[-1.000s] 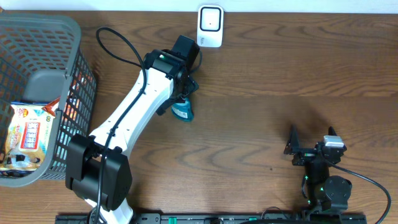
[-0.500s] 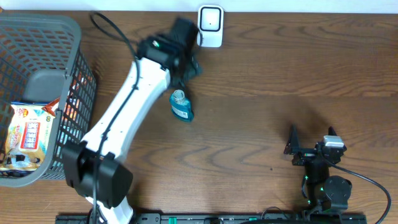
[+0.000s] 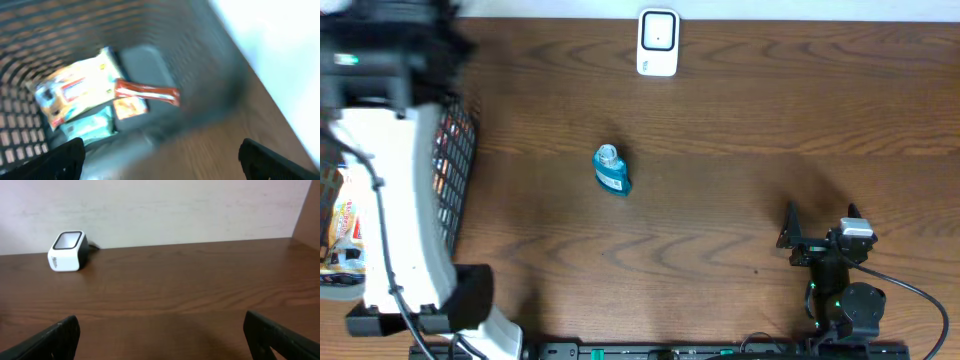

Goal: Scan the item barcode
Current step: 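Reach the left gripper back into the basket and grasp the wipes pack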

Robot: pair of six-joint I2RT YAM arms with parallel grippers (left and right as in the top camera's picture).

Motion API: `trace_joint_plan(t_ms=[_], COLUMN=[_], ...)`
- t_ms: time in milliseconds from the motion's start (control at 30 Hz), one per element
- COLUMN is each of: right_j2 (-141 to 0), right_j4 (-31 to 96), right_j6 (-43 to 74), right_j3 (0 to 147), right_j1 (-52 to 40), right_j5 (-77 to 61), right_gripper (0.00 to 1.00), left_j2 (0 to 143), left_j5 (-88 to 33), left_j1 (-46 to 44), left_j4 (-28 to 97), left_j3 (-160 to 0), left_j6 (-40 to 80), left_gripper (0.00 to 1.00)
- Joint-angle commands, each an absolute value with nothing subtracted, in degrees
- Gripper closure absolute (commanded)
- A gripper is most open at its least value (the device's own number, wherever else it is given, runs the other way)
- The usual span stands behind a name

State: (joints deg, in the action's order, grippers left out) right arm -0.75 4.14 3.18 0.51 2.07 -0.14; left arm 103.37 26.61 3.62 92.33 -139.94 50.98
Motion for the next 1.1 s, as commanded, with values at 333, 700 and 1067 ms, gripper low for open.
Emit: trace_joint_plan(t_ms=[333, 700, 1067], right_j2=[-0.6, -0.6, -0.6], right_j4=[4.25, 4.25, 4.25], right_j6=[2.5, 2.48, 2.48], right_j3=[0.32, 0.32, 0.32], right_j1=[1.76, 1.78, 1.78], right_j5=[0.51, 0.51, 0.51], right_gripper=[0.01, 0.01, 0.01], left_j2=[107.85, 108.36, 116.77], left_j5=[5.37, 5.52, 4.91], left_j1=[33.52, 32.77, 32.64], left_j4=[94.35, 75.24, 70.63], left_j3=[-115.11, -88.44, -85.06], left_j6=[55.77, 53.65, 50.61], left_gripper=[0.02, 0.02, 0.04])
